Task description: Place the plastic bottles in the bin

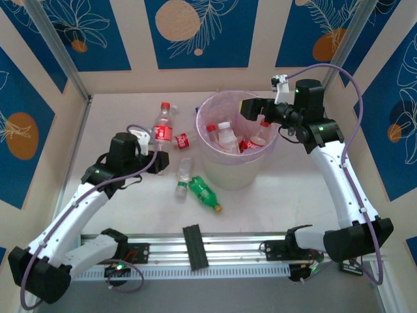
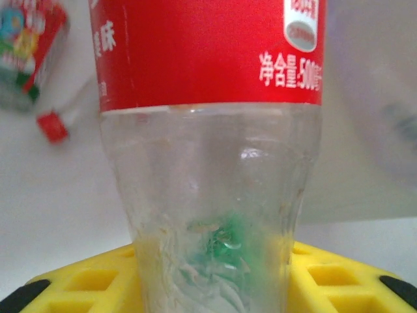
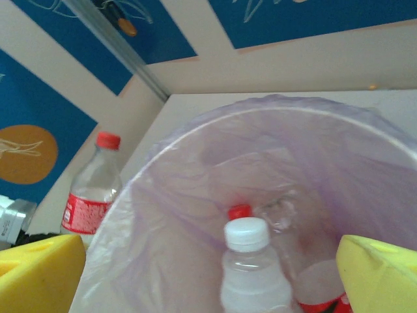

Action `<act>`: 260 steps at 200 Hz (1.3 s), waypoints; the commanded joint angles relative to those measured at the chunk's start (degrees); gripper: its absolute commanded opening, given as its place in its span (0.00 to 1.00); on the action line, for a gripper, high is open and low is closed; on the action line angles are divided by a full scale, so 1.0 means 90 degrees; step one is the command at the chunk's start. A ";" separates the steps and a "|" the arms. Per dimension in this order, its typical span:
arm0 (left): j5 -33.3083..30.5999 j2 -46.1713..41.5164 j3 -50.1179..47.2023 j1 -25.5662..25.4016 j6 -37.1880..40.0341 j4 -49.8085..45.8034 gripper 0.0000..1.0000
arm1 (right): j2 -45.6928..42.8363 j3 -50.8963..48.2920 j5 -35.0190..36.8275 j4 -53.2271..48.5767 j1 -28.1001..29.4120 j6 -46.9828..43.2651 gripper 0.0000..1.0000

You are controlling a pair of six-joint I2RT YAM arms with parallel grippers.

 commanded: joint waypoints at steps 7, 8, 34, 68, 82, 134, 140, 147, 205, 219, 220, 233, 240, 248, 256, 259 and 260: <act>0.0324 -0.0289 -0.0227 -0.0056 -0.0180 0.1582 0.29 | 0.0228 0.0719 -0.0224 -0.0034 0.0610 0.0128 0.99; 0.0333 -0.0290 -0.0227 -0.0058 -0.0179 0.1613 0.29 | 0.0246 0.0748 -0.0220 -0.0061 0.0629 0.0124 0.99; 0.0461 -0.0282 -0.0240 -0.0061 -0.0205 0.2242 0.28 | 0.0591 0.1280 -0.0218 -0.0126 0.1214 0.0030 0.99; 0.0776 -0.0056 -0.0252 -0.0108 -0.0288 0.3181 0.27 | 0.1192 0.1834 -0.0515 0.0102 0.1708 0.0110 0.99; 0.0962 0.0049 -0.0145 -0.0135 -0.0320 0.3282 0.27 | 0.1503 0.2161 -0.0585 0.0048 0.1921 0.0124 0.99; 0.1162 0.0068 0.0027 -0.0291 -0.0142 0.2972 0.27 | 0.2615 0.3206 -0.0699 -0.0310 0.2413 -0.0059 0.99; 0.1165 0.0082 0.0017 -0.0311 -0.0175 0.2964 0.27 | 0.2728 0.3312 -0.0663 -0.0398 0.2439 -0.0117 0.99; 0.1212 0.0099 0.0010 -0.0331 -0.0211 0.2952 0.27 | 0.2844 0.3428 -0.0593 -0.0497 0.2471 -0.0175 0.98; 0.1208 0.0147 -0.0091 -0.0604 -0.0231 0.3027 0.26 | 0.3384 0.3667 -0.0734 -0.0525 0.2609 -0.0050 0.95; 0.1231 0.0197 -0.0054 -0.0651 -0.0222 0.3040 0.26 | 0.3470 0.3714 -0.0748 -0.0519 0.2640 -0.0038 0.94; 0.1231 0.0197 -0.0053 -0.0653 -0.0220 0.3040 0.26 | 0.3473 0.3720 -0.0755 -0.0524 0.2640 -0.0038 0.94; 0.1201 0.0215 -0.0042 -0.0672 -0.0188 0.3025 0.26 | 0.3525 0.3736 -0.0771 -0.0527 0.2660 -0.0012 0.91; 0.1194 0.0227 -0.0042 -0.0685 -0.0174 0.3030 0.26 | 0.3535 0.3722 -0.0772 -0.0506 0.2669 0.0007 0.88; 0.1192 0.0226 -0.0048 -0.0694 -0.0168 0.3039 0.26 | 0.3553 0.3698 -0.0780 -0.0472 0.2685 0.0014 0.86; 0.1181 0.0244 -0.0052 -0.0700 -0.0162 0.3050 0.26 | 0.3564 0.3687 -0.0790 -0.0456 0.2689 0.0011 0.82; 0.1173 0.0247 -0.0056 -0.0704 -0.0160 0.3050 0.26 | 0.3573 0.3680 -0.0794 -0.0455 0.2690 0.0019 0.80; 0.1168 0.0246 -0.0054 -0.0699 -0.0164 0.3050 0.26 | 0.3574 0.3679 -0.0788 -0.0457 0.2690 0.0020 0.79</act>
